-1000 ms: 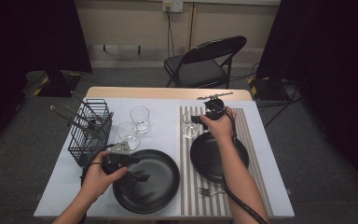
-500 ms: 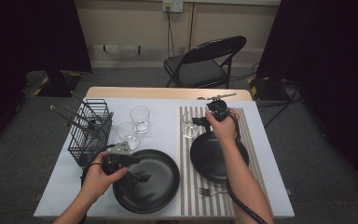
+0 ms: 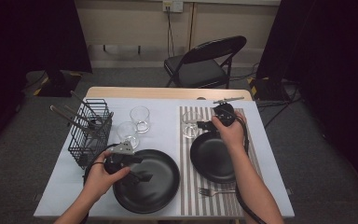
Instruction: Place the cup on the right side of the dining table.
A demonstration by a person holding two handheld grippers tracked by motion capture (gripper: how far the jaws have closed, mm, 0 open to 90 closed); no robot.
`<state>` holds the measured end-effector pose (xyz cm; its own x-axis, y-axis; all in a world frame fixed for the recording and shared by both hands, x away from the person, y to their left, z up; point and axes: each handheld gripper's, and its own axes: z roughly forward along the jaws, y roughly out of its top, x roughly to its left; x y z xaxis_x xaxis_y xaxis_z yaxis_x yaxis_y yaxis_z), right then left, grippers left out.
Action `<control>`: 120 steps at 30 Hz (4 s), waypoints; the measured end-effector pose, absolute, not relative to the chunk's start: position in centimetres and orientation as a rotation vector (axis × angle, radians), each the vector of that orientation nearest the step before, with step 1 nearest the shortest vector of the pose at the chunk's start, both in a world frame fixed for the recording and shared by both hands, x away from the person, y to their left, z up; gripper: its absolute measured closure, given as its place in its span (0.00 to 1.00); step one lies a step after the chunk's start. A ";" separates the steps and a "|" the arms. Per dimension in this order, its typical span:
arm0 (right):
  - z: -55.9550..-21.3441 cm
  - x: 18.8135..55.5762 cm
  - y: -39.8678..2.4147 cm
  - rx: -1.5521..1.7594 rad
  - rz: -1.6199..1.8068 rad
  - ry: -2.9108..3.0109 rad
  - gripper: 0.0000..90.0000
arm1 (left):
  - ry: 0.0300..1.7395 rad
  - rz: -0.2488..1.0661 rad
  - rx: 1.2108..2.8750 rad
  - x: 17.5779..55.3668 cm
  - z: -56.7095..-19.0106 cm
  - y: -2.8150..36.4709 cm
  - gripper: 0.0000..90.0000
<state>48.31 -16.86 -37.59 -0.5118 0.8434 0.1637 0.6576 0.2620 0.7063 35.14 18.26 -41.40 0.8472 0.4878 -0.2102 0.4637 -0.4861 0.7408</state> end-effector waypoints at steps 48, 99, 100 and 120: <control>-37.9 44.0 -17.2 1.256 1.109 2.388 0.24 | 0.689 0.037 2.142 35.1 -41.2 18.3 0.21; -40.1 40.3 -20.8 1.258 1.122 2.402 0.24 | 0.692 0.027 2.145 35.1 -41.4 18.1 0.21; -40.1 40.2 -20.9 1.260 1.120 2.400 0.24 | 0.690 0.025 2.142 35.1 -41.4 18.1 0.21; -41.0 38.5 -21.9 1.248 1.088 2.418 0.24 | 0.694 0.030 2.145 35.0 -41.4 18.0 0.21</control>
